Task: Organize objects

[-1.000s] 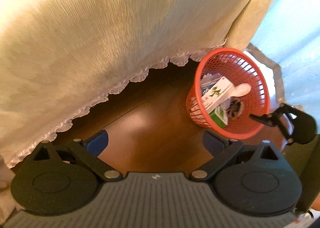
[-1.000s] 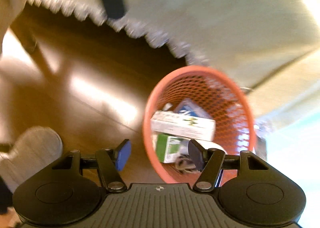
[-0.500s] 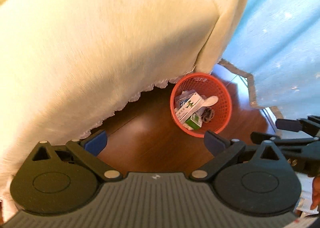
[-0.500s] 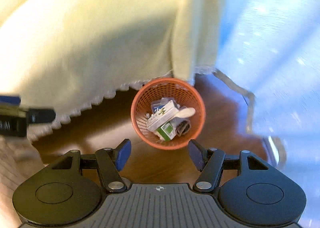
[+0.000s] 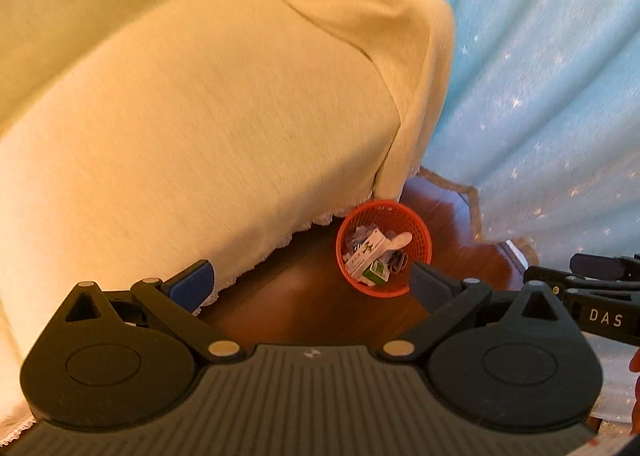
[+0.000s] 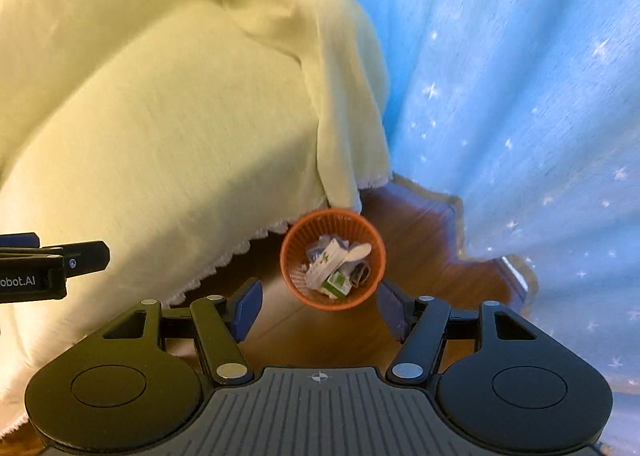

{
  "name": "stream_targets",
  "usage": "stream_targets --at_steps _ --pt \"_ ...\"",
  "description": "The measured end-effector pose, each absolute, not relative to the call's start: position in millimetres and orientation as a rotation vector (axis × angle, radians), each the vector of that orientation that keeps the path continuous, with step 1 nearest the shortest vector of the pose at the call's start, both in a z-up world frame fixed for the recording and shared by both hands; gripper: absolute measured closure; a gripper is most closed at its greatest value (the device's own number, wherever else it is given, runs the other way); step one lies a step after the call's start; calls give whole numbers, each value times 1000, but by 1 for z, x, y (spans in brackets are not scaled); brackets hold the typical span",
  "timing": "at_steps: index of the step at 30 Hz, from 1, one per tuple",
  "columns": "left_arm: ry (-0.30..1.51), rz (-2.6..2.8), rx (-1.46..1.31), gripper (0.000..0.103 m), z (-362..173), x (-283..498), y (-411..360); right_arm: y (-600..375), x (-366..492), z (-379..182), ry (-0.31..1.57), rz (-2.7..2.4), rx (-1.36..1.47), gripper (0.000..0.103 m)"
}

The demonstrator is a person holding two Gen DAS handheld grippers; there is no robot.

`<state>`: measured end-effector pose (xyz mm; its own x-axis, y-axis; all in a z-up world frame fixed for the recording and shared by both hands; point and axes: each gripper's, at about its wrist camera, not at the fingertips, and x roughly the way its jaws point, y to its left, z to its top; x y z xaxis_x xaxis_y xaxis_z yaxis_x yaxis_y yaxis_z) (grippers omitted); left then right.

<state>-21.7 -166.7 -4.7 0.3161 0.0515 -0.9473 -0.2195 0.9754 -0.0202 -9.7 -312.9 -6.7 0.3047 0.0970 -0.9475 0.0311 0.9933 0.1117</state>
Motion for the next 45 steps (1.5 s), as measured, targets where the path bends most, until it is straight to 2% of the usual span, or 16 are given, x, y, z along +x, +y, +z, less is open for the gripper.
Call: stream_targets --at_steps 9,18,45 --pt "1191 188 -143 1 50 -26 -156 -313 -11 41 1210 19 146 42" --pt "1148 211 -132 1 82 -30 -143 -308 -16 61 1185 19 144 43" --pt "1176 239 -94 1 87 -42 -141 -286 -14 72 1218 36 128 42"
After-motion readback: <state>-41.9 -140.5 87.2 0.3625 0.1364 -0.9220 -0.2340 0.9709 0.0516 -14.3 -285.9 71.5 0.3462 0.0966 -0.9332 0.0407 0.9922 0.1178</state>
